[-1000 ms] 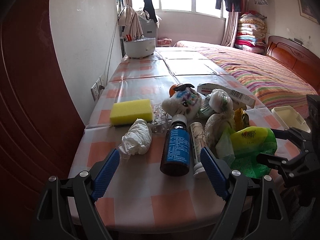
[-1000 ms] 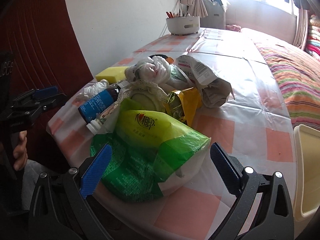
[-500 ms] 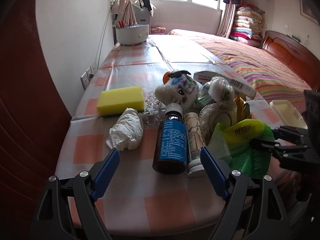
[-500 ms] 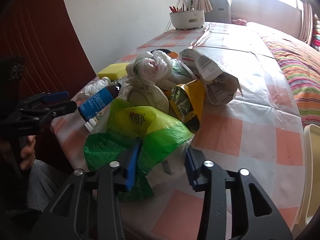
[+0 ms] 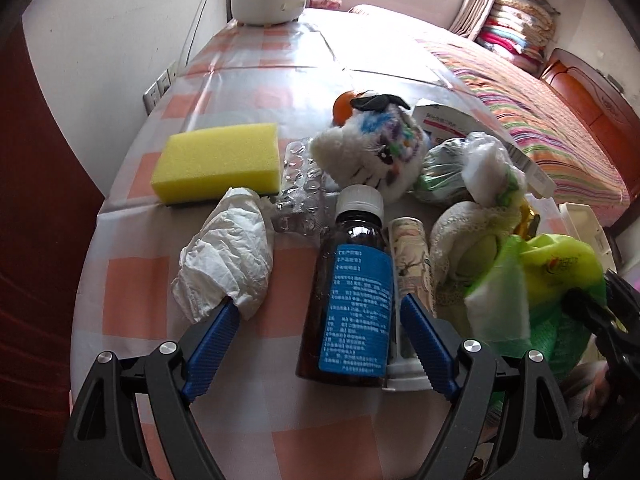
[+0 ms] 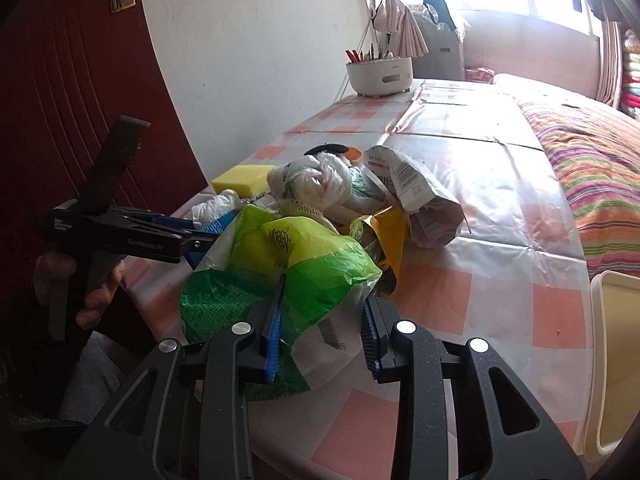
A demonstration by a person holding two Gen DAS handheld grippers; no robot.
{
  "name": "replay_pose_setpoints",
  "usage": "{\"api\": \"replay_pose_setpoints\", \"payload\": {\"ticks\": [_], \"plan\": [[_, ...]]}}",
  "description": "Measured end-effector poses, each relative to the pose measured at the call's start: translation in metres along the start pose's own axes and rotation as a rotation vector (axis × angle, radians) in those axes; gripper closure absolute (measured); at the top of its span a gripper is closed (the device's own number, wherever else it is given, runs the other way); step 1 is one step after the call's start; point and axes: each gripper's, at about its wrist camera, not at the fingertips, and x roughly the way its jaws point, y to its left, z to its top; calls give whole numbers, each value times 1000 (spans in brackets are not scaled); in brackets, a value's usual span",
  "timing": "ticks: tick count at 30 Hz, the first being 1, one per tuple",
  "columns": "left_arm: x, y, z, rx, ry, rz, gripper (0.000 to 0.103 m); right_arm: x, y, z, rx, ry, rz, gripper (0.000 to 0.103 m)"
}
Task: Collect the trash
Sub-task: 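Move both tools toward the trash pile on the table, then grasp the blue-labelled medicine bottle with left tool while right tool grasps green-yellow bag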
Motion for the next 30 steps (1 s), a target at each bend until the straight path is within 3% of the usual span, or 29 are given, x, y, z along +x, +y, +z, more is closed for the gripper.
{"api": "replay_pose_setpoints", "payload": {"ticks": [12,16,18,23,30], "plan": [[6,-17,8,19,87,-96,24,-4,-5,2,23,-18,17,72],[2,-17,8,27,73,-93,27,-8,-7,3,28,-33,20,72],[-3,-19,6,53,61,-66,42,-10,-8,2,30,-42,19,72],[-10,-10,5,17,60,-108,42,-15,-11,3,41,-57,32,72],[9,-14,9,35,131,-61,42,-17,-11,2,37,-58,39,72]]}}
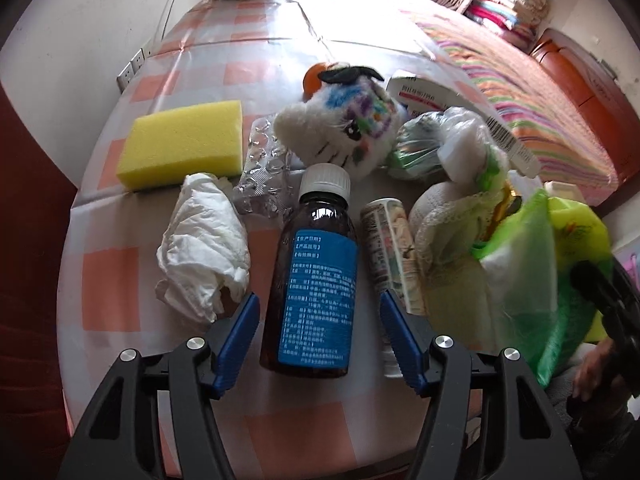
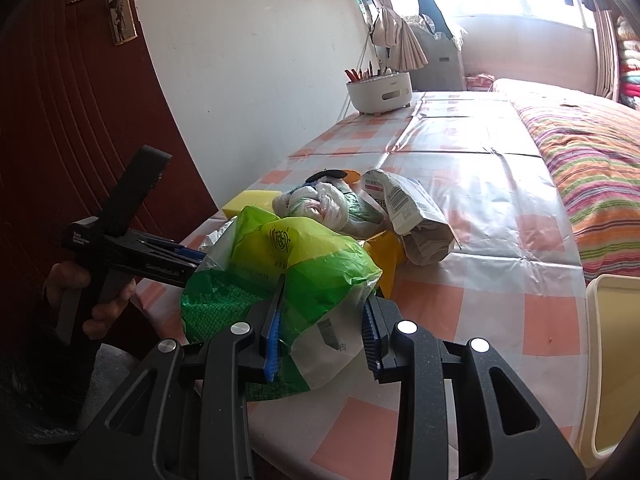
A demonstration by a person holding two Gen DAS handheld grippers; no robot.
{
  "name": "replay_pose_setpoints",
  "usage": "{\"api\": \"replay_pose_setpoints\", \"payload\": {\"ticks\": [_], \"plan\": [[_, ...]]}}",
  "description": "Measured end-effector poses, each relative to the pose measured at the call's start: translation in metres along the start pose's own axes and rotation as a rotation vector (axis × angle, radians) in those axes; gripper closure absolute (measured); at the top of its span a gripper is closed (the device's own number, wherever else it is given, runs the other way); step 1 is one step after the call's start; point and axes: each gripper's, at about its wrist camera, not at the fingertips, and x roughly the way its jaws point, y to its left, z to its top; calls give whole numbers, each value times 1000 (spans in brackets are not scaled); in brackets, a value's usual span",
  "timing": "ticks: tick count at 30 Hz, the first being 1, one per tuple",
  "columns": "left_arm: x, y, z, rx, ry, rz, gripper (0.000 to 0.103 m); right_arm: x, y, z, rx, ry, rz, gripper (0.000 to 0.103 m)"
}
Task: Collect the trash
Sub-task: 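Grasp the blue-labelled medicine bottle with left tool while right tool grasps green-yellow bag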
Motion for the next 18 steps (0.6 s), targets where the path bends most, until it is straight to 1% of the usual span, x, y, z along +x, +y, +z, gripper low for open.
{"api": "replay_pose_setpoints", "payload": {"ticks": [3,4,5,6,7,9,12,14,16,18], "plan": [[11,0,7,6,36,18,43,0,-1,1,1,0,-2,72],[13,0,8,9,31,25,44,0,-1,0,1,0,-3,72],[14,0,10,16,31,39,49,-1,-1,0,2,0,-5,72],[14,0,11,18,33,50,57,-1,-1,1,5,-1,-6,72],[14,1,13,15,33,57,59,-1,-1,1,7,-1,-6,72],[14,4,14,-2,28,47,60,-2,-1,1,8,-5,-10,72],[14,4,11,-3,11,54,60,-7,-3,1,12,-18,-18,72],[9,3,7,-11,-27,52,61,-11,-3,2,17,-30,-26,72],[1,-2,6,0,-64,81,61,-14,-5,3,21,-42,-33,72],[-11,-7,5,0,-122,97,61,-18,-6,4,21,-51,-41,72]]}}
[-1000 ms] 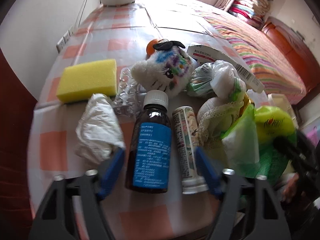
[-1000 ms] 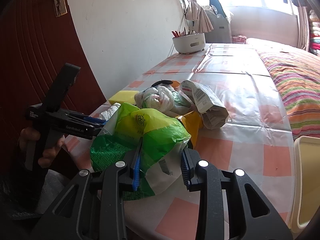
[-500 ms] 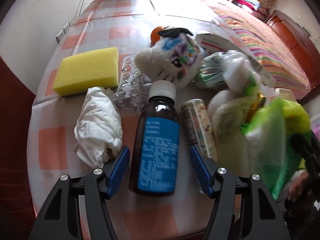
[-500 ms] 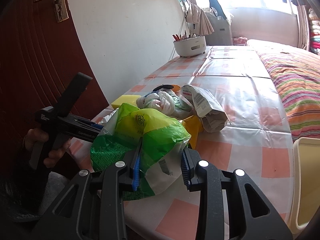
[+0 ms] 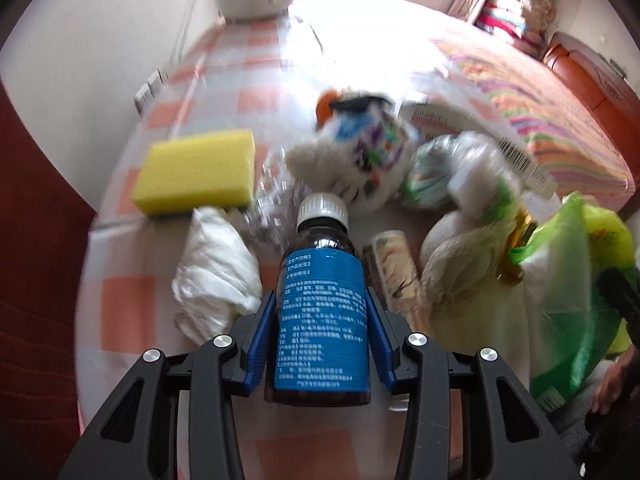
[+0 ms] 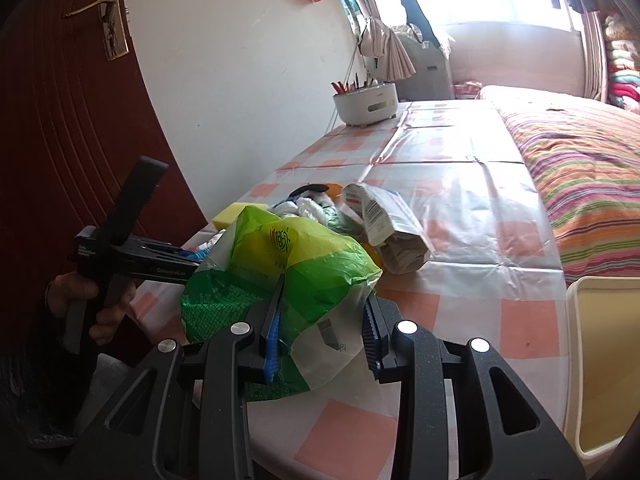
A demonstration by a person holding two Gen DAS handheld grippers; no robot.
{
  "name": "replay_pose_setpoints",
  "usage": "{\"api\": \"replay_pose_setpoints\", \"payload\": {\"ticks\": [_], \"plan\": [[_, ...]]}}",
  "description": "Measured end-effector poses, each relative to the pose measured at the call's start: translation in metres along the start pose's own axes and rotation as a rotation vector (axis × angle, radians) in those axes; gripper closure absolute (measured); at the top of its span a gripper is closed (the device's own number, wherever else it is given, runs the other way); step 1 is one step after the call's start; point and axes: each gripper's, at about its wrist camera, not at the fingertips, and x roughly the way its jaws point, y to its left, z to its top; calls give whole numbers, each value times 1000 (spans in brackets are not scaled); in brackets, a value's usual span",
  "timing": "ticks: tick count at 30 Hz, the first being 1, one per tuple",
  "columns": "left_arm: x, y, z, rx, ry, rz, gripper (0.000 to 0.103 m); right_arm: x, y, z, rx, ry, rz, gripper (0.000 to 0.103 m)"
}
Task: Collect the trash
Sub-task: 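Grasp the blue-labelled medicine bottle with left tool while right tool grasps green-yellow bag, then carry bottle and bag to the cream bin and release both inside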
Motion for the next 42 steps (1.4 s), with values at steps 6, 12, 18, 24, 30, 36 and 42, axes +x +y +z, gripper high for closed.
{"api": "replay_pose_setpoints", "payload": {"ticks": [6,12,18,24,30,36,42], "plan": [[-26,-7,1,-26,-107,28,61,-8,-3,3,-7,-28,-39,72],[-41,-21,8,-35,-162,4,61,-15,-11,1,-8,-53,-83,72],[-45,-41,12,-24,-182,-31,61,-25,-25,0,16,-76,-124,72],[-41,-71,17,20,-182,-52,61,-38,-40,-2,40,-100,-160,72],[-37,-100,19,65,-173,-80,61,-52,-57,-6,70,-119,-198,72],[-32,-122,24,94,-166,-101,61,-63,-71,-10,100,-139,-234,72],[-32,-133,29,87,-163,-161,61,-75,-81,-12,130,-165,-251,72]]}}
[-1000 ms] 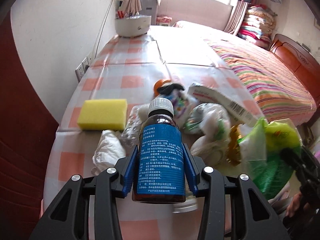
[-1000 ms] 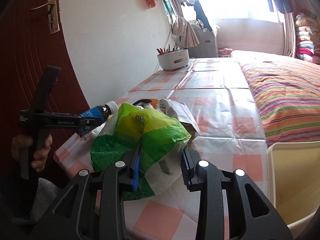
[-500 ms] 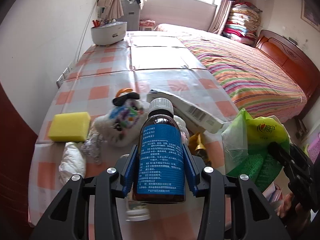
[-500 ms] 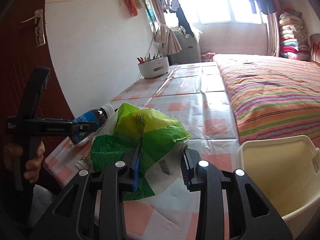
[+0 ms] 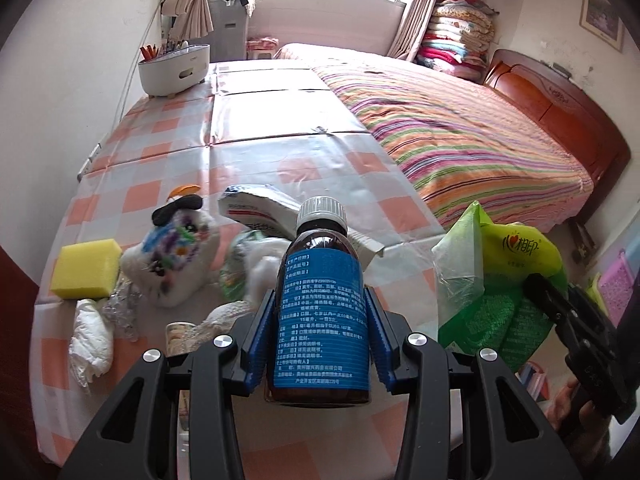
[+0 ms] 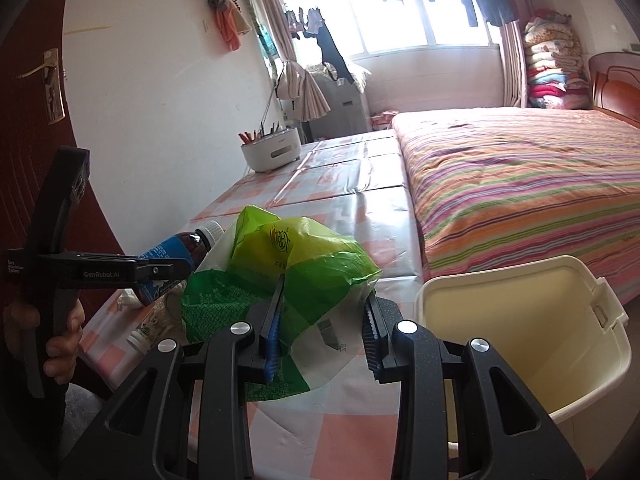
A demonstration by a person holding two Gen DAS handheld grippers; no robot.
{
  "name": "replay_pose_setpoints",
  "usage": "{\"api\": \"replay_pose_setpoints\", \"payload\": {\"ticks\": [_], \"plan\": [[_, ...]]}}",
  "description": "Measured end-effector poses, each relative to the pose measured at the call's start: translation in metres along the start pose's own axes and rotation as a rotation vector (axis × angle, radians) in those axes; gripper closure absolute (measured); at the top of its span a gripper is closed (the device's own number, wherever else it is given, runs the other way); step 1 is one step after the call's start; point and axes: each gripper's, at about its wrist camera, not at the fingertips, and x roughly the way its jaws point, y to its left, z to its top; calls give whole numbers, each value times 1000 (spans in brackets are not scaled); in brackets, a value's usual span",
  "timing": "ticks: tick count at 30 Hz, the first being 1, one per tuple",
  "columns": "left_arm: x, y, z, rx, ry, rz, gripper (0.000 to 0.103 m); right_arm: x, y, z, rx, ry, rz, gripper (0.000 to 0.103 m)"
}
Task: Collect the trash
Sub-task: 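Carry bottle and bag to the cream bin and release both inside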
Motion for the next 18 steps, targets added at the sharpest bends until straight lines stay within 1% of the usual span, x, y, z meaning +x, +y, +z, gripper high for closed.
{"api": "replay_pose_setpoints", "payload": {"ticks": [2,4,7,10,18], "plan": [[-2,1,2,-18,-7,-25,61,-3,-2,2,4,-10,-5,72],[-5,-1,5,-21,-24,-23,61,-6,-5,3,9,-21,-10,72],[-7,-3,9,-31,-36,-44,61,-11,-11,5,22,-35,-21,72],[-7,-12,11,-21,-42,-56,61,-15,-20,6,40,-47,-33,72],[2,-43,10,35,-28,-84,61,-26,-43,7,85,-71,-75,71]]}}
